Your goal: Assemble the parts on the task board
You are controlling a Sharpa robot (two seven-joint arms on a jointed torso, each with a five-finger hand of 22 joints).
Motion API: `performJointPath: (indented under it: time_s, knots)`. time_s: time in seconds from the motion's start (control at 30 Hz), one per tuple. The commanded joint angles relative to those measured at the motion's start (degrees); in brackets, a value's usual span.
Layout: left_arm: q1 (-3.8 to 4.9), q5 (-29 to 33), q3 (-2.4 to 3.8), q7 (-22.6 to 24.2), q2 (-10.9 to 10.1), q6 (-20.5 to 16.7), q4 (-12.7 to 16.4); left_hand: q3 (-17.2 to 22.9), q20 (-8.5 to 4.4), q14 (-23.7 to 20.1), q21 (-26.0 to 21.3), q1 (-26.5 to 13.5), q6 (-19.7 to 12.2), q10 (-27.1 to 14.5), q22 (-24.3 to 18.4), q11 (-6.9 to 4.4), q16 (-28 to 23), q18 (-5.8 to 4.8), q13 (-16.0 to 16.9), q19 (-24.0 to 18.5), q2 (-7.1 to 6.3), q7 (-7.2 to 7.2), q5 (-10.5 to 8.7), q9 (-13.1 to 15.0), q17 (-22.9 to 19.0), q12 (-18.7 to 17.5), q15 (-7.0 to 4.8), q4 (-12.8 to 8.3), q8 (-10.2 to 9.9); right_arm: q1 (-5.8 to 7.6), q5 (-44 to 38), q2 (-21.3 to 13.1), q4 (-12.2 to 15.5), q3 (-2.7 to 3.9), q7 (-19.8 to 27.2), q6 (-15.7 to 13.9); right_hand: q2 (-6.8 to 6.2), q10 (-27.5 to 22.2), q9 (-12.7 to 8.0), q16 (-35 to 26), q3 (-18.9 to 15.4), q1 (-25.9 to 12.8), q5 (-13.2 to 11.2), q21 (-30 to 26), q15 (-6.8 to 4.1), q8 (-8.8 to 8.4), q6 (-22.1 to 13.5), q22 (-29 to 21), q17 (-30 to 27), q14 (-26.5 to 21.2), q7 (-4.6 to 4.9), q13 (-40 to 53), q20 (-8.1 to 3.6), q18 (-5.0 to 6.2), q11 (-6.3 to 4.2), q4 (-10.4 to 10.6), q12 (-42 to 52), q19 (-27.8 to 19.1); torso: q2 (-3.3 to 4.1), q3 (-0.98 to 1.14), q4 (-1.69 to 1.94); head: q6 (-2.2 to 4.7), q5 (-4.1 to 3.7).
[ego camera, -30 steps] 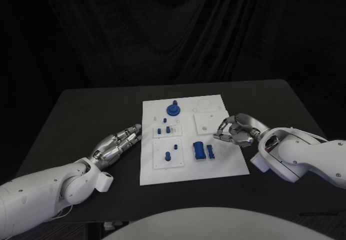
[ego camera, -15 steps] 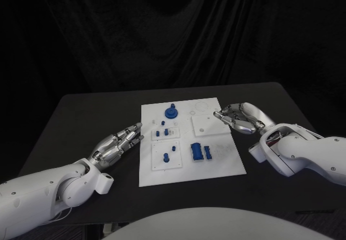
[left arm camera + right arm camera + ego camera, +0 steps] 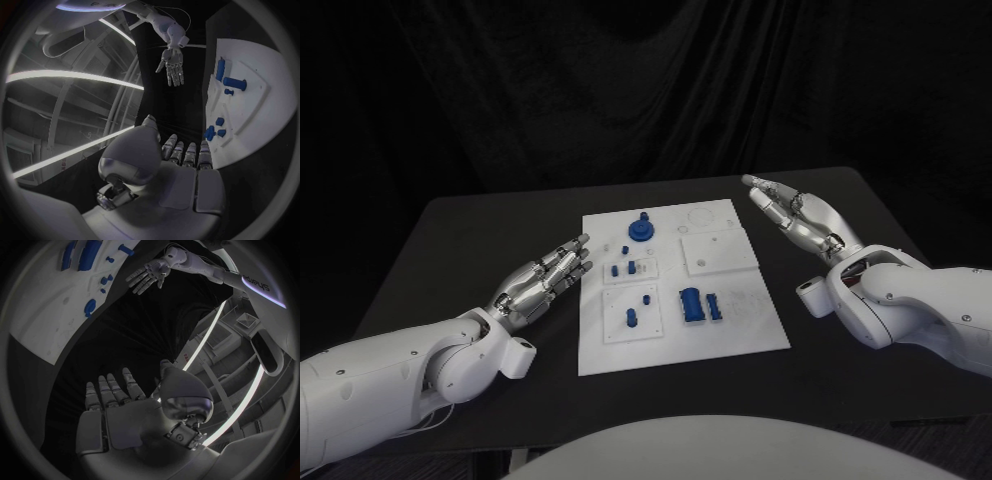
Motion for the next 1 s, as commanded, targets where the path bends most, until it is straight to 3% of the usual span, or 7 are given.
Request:
performJointPath:
  time_s: [0.03,0.07,0.1,0.4,0.43,0.63,1.0]
  knots:
    - [0.17,0.25,0.35,-0.15,0.26,-1.37,0.24,4.52,-2.84,0.08,-1.02,-22.34,-3.42,-0.30,-2.11,3.50,-0.21,-2.41,-0.18,-0.83,-4.81,1.83,-4.80,-1.00,-0.06,-0.38,-0.29,-4.98,-1.10,-0.25,0.94,0.63,-0.29,0.55,-0.19,-0.50,-5.86,-0.70,-0.19,-3.44,4.35,-12.81,-6.72,-0.20,-2.80,-6.48,-5.11,-6.43,-0.20,-1.23,-0.20,-6.36,-3.68,-0.40,-3.18,-3.64,-5.54,-0.24,-0.07,-0.14,0.01,0.65,0.00]
    - [0.24,0.38,0.50,-0.27,0.38,-1.98,0.31,4.78,-2.84,0.08,-1.02,-23.57,-3.65,-0.30,-2.11,3.50,-0.21,-2.45,-0.18,-0.83,-5.08,1.83,-5.07,-1.00,-0.06,-0.38,-0.29,-5.23,-1.10,-0.36,1.55,0.96,-0.47,0.81,-0.10,-0.63,-5.86,-0.70,-0.19,-4.03,4.35,-15.00,-6.72,-0.20,-6.83,-6.48,-5.98,-6.43,-0.20,-1.23,-0.20,-6.36,-4.31,-0.40,-7.58,-4.23,-6.49,-0.24,-0.10,-0.17,0.00,0.96,0.05]
    - [0.34,0.54,0.69,-0.42,0.52,-2.73,0.39,5.17,-2.84,0.08,-1.02,-25.41,-3.94,-0.30,-2.11,3.50,-0.21,-3.07,-0.18,-0.83,-5.48,1.83,-5.45,-1.00,-0.06,-0.38,-0.29,-5.63,-1.10,-0.50,2.31,1.36,-0.70,1.12,0.02,-0.79,-5.86,-0.70,-0.19,-8.25,4.35,-17.56,-6.72,-0.20,-6.83,-6.48,-7.01,-6.43,-0.20,-1.23,-0.20,-6.36,-8.79,-0.40,-7.58,-8.63,-7.60,-0.24,-0.14,-0.21,-0.02,1.34,0.10]
    - [1.86,3.27,3.87,-2.91,2.95,-15.44,1.83,8.02,-2.84,0.08,-1.02,-38.89,-5.95,-0.30,-2.11,3.50,-0.21,-3.70,-0.18,-0.83,-8.38,1.83,-8.35,-1.00,-0.06,-0.38,-0.29,-8.48,-1.10,-2.85,15.01,8.12,-4.46,6.35,2.00,-3.51,-5.86,-0.70,-0.19,-8.25,4.35,-30.52,-6.72,-0.20,-6.83,-6.48,-12.19,-6.43,-0.20,-1.23,-0.20,-6.36,-8.79,-0.40,-7.58,-8.63,-13.24,-0.24,-0.76,-0.84,-0.33,7.69,1.03]
    - [2.07,3.66,4.32,-3.27,3.29,-17.23,2.03,8.25,-2.84,0.08,-1.02,-40.02,-6.09,-0.30,-2.11,3.50,-0.21,-7.98,-0.18,-0.83,-8.60,1.83,-8.58,-1.00,-0.06,-0.38,-0.29,-8.71,-1.10,-3.18,16.81,9.08,-5.00,7.09,2.28,-3.89,-5.86,-0.70,-0.19,-8.25,4.35,-30.52,-6.72,-0.20,-6.83,-6.48,-12.19,-6.43,-0.20,-1.23,-0.20,-6.36,-8.79,-0.40,-7.58,-8.63,-13.24,-0.24,-0.85,-0.94,-0.38,8.59,1.16]
    - [3.49,6.20,7.27,-5.58,5.55,-29.03,3.37,9.62,-2.84,0.08,-1.02,-46.46,-10.63,-0.30,-2.11,3.50,-0.21,-7.98,-0.18,-0.83,-9.99,1.83,-9.94,-1.00,-0.06,-0.38,-0.29,-10.07,-1.10,-5.10,27.20,14.60,-8.07,11.37,3.90,-6.11,-5.86,-0.70,-0.19,-8.25,4.35,-30.52,-6.72,-0.20,-6.83,-6.48,-12.19,-6.43,-0.20,-1.23,-0.20,-6.36,-8.79,-0.40,-7.58,-8.63,-13.24,-0.24,-1.30,-1.40,-0.60,13.20,1.83]
    - [5.51,9.82,11.48,-8.89,8.77,-45.87,5.28,13.73,-2.84,0.08,-1.02,-54.56,-10.63,-0.30,-2.11,3.50,-0.21,-7.98,-0.18,-0.83,-14.70,1.83,-14.62,-1.00,-0.06,-0.38,-0.29,-15.25,-1.10,-6.34,33.95,18.20,-10.08,14.15,4.95,-7.56,-5.86,-0.70,-0.19,-8.25,4.35,-30.52,-6.72,-0.20,-6.83,-6.48,-12.19,-6.43,-0.20,-1.23,-0.20,-6.36,-8.79,-0.40,-7.58,-8.63,-13.24,-0.24,-1.53,-1.64,-0.72,15.57,2.18]
